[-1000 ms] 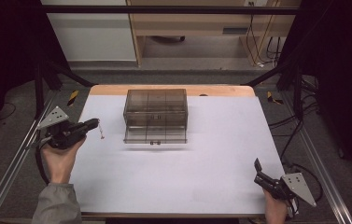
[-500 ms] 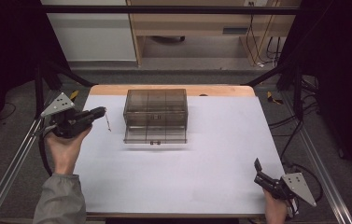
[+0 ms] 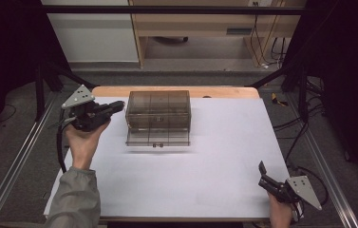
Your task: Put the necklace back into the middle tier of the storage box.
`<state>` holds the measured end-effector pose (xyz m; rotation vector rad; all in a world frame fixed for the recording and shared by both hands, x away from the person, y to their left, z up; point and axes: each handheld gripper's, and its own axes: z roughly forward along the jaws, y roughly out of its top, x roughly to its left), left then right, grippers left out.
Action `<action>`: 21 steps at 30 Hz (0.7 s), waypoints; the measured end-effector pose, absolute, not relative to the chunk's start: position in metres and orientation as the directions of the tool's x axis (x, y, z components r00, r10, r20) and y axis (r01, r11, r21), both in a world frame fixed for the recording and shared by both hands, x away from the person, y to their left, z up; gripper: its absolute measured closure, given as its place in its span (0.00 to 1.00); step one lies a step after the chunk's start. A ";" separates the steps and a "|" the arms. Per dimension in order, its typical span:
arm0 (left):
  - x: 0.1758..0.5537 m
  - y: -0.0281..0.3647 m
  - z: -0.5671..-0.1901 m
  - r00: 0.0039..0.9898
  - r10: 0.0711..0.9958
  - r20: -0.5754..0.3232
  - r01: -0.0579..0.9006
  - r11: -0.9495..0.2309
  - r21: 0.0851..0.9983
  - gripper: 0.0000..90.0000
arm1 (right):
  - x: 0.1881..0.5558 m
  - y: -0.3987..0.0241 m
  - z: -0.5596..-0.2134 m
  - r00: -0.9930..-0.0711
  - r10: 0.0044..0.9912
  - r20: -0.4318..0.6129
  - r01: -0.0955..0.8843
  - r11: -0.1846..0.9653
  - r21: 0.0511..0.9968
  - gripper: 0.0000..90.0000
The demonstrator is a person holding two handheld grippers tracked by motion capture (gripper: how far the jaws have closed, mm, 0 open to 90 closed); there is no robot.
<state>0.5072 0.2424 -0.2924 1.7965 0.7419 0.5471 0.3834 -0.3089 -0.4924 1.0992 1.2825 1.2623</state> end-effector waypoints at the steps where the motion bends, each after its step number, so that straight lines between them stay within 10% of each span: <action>1: 0.508 0.240 -0.293 0.704 0.710 0.012 0.224 -0.239 0.945 0.97 | 0.383 -0.309 -0.492 -0.101 0.994 -0.050 -0.035 0.047 0.998 0.05; 21: 0.535 0.191 -0.322 0.731 0.683 0.006 0.217 -0.242 0.946 0.97 | 0.384 -0.309 -0.492 -0.102 0.994 -0.049 -0.033 0.046 0.998 0.05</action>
